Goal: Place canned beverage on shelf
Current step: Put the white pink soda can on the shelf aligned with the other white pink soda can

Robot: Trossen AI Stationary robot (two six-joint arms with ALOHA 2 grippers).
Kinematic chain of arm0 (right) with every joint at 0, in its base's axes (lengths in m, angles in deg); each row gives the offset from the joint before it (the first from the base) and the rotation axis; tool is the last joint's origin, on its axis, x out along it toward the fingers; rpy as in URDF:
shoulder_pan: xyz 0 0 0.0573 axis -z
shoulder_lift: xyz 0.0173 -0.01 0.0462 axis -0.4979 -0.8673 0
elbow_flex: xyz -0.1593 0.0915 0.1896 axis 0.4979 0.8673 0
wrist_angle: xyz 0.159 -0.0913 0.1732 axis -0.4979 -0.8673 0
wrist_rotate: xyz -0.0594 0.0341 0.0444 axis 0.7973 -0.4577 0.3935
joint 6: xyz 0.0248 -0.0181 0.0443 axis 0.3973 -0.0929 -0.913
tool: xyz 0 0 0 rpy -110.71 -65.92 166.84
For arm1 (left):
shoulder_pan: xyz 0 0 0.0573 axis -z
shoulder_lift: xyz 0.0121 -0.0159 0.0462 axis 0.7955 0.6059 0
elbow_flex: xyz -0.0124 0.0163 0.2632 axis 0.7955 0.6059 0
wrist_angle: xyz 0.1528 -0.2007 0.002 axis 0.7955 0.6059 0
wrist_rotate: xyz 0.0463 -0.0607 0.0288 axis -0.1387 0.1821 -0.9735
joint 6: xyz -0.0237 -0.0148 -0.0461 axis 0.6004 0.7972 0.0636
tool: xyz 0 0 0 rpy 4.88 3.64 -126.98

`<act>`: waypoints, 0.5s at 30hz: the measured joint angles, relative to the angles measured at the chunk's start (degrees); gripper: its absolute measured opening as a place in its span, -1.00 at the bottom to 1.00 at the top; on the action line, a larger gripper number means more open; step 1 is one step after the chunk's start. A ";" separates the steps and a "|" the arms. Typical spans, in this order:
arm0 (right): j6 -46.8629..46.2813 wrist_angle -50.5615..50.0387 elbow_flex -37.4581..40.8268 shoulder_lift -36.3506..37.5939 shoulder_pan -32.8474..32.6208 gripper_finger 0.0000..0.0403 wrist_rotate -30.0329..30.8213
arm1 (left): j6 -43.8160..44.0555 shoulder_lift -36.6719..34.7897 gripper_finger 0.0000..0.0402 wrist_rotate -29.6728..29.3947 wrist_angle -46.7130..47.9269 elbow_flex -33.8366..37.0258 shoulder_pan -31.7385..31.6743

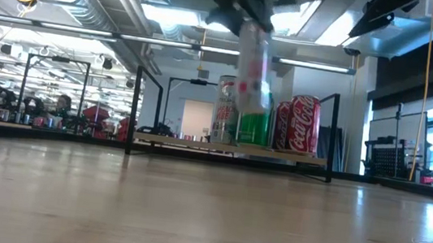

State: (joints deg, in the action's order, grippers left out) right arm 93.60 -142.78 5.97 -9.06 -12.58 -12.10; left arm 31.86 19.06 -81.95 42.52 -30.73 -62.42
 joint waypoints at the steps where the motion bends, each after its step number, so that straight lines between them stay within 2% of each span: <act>1: 0.40 0.41 0.00 -0.07 0.00 0.60 0.01 | 0.07 -0.94 0.10 0.07 0.95 0.00 -0.16; 6: 1.80 2.99 0.00 -0.73 0.00 0.60 0.85 | 1.11 -6.49 0.10 -0.02 7.22 -0.20 -1.21; 12: 2.65 5.55 0.00 -1.95 0.08 0.60 1.24 | 1.54 -8.92 0.10 -0.15 14.41 -0.17 -2.70; 15: 3.04 6.65 0.00 -2.05 0.11 0.60 1.36 | -0.20 -9.07 0.10 3.00 16.10 -0.17 -4.25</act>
State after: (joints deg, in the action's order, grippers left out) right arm 96.63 -136.13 5.97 -11.11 -12.47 -10.74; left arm 31.65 9.99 -78.95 58.61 -30.91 -66.67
